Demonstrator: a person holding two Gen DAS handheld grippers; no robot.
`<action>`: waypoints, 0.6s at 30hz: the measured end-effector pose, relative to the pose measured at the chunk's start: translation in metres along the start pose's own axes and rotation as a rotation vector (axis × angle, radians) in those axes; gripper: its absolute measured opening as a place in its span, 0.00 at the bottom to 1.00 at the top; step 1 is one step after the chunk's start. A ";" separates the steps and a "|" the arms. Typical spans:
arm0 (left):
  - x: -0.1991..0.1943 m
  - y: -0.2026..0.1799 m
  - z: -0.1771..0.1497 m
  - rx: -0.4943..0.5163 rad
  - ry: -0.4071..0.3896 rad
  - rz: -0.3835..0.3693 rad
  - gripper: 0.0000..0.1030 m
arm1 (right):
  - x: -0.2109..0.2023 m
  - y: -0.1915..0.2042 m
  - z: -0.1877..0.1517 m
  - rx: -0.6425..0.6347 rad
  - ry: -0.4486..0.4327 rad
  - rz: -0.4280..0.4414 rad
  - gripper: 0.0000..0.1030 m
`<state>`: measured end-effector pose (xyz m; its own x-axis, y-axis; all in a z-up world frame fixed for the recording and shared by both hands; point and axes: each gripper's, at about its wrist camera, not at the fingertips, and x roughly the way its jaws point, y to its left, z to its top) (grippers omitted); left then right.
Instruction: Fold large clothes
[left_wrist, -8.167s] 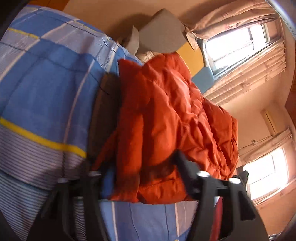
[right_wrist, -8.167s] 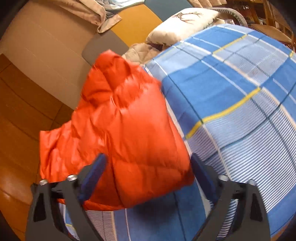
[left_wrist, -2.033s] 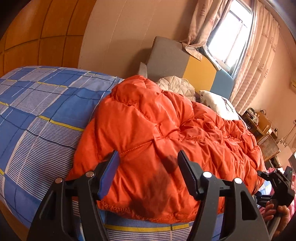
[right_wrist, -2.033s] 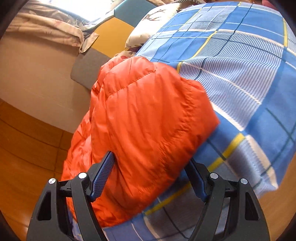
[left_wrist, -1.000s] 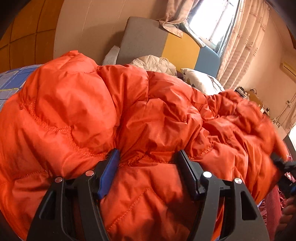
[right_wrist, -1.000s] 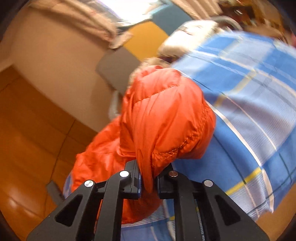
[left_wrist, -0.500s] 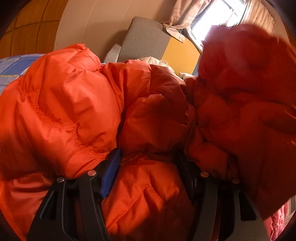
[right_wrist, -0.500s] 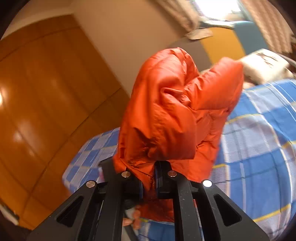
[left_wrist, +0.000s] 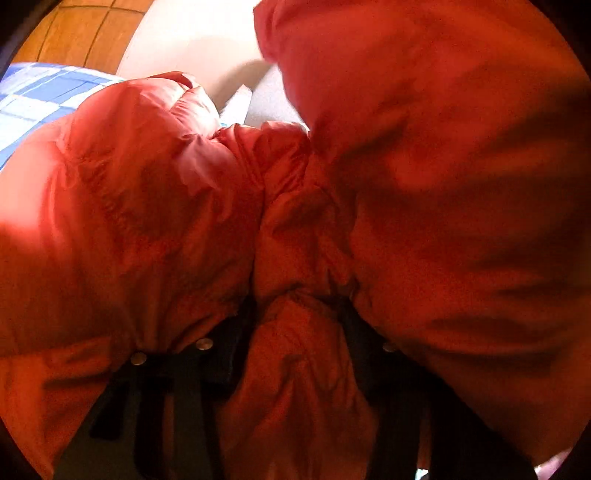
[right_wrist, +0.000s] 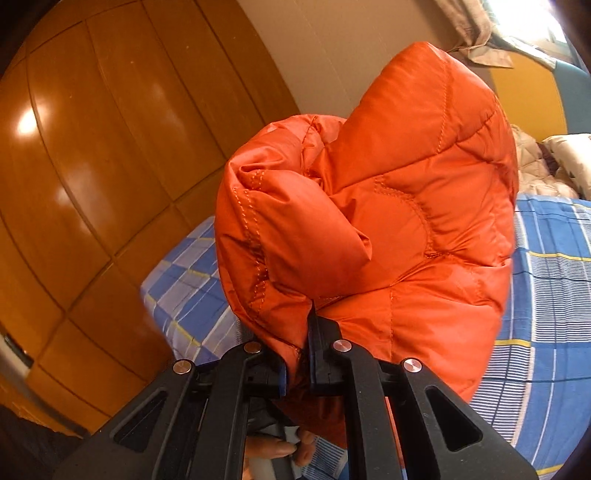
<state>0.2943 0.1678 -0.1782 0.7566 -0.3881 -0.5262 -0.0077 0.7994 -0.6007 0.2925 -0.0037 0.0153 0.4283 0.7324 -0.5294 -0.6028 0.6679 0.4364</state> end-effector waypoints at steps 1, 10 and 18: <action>-0.004 0.002 -0.001 -0.010 -0.002 -0.007 0.43 | 0.002 0.001 -0.001 -0.004 0.006 0.000 0.08; -0.081 0.048 -0.016 -0.164 -0.108 -0.072 0.46 | 0.012 0.002 -0.007 -0.040 0.048 -0.027 0.08; -0.133 0.113 -0.033 -0.373 -0.202 -0.005 0.39 | 0.031 0.018 -0.020 -0.112 0.102 -0.034 0.08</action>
<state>0.1716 0.2946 -0.1961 0.8700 -0.2642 -0.4164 -0.2115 0.5629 -0.7990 0.2817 0.0287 -0.0077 0.3824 0.6889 -0.6158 -0.6631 0.6687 0.3362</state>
